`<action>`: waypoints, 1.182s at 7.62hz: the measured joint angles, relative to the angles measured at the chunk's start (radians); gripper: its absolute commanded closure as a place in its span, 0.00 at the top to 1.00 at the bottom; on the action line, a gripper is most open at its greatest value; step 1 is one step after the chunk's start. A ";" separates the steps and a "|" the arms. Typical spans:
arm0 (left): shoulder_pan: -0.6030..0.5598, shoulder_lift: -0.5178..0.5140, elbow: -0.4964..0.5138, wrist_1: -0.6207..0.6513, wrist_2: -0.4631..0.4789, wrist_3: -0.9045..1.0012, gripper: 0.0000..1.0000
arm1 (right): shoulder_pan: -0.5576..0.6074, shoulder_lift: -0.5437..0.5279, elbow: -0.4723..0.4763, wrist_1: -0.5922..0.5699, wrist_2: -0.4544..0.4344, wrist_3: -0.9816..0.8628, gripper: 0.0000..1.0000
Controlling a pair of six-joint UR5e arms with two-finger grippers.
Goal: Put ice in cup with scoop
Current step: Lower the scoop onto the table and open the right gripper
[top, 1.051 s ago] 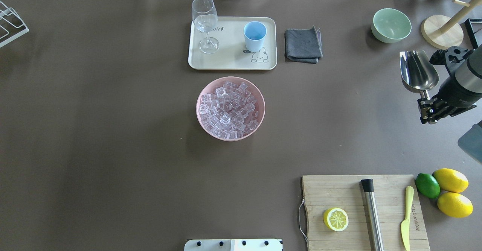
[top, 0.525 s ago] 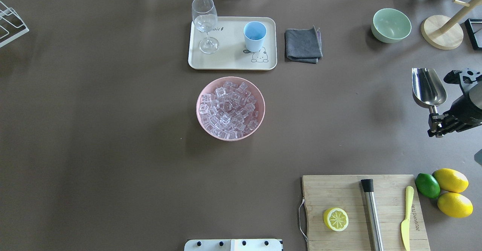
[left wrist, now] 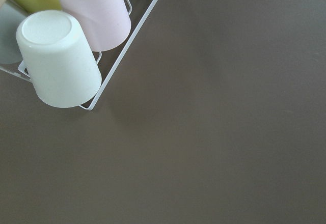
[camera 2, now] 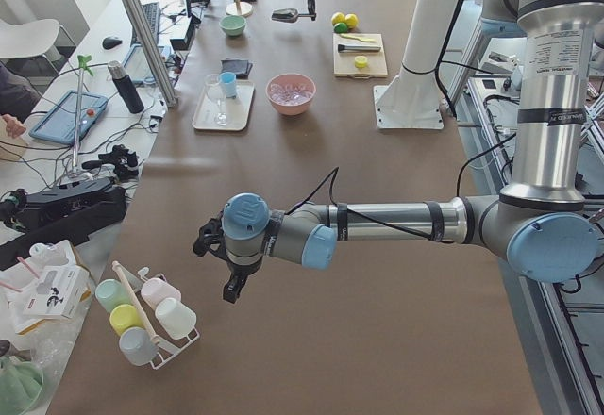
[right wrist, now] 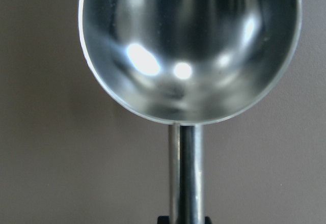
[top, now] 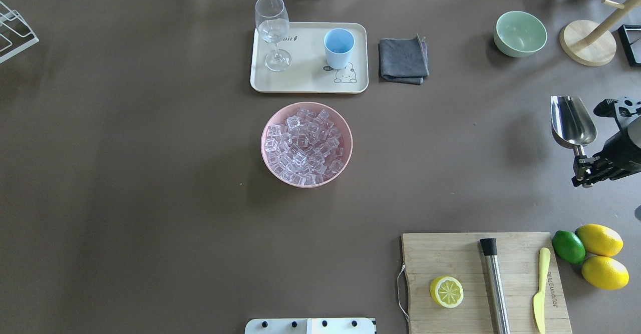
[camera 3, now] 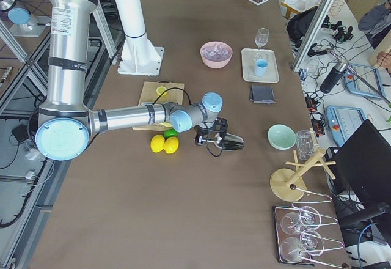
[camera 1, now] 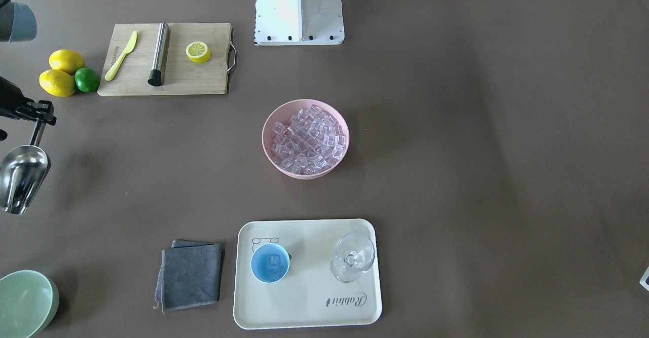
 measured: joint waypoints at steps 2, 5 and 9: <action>0.002 -0.003 0.007 0.000 0.001 0.000 0.99 | -0.001 0.003 -0.019 0.022 0.011 0.003 0.23; 0.019 -0.008 0.023 -0.002 0.002 0.000 0.99 | 0.002 0.006 -0.025 0.019 0.062 0.001 0.99; 0.024 -0.003 0.025 0.000 0.002 0.000 0.99 | 0.069 0.007 0.058 -0.090 0.095 -0.024 1.00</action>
